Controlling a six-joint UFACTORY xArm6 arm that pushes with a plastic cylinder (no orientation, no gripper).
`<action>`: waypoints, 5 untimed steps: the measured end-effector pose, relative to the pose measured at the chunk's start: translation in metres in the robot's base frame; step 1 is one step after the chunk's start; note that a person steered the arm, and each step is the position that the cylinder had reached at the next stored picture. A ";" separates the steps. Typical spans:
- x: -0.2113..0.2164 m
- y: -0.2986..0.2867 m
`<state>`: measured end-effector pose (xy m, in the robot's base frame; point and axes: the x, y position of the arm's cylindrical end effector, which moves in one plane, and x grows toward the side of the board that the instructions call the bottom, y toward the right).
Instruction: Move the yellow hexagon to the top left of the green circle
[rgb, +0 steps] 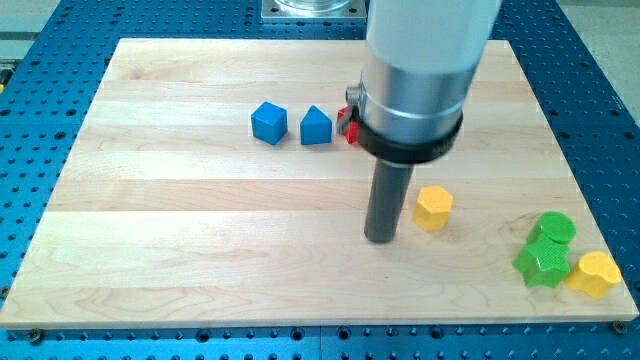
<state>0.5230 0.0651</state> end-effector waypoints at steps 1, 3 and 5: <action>-0.022 0.007; -0.002 0.096; -0.002 0.104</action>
<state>0.5214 0.1692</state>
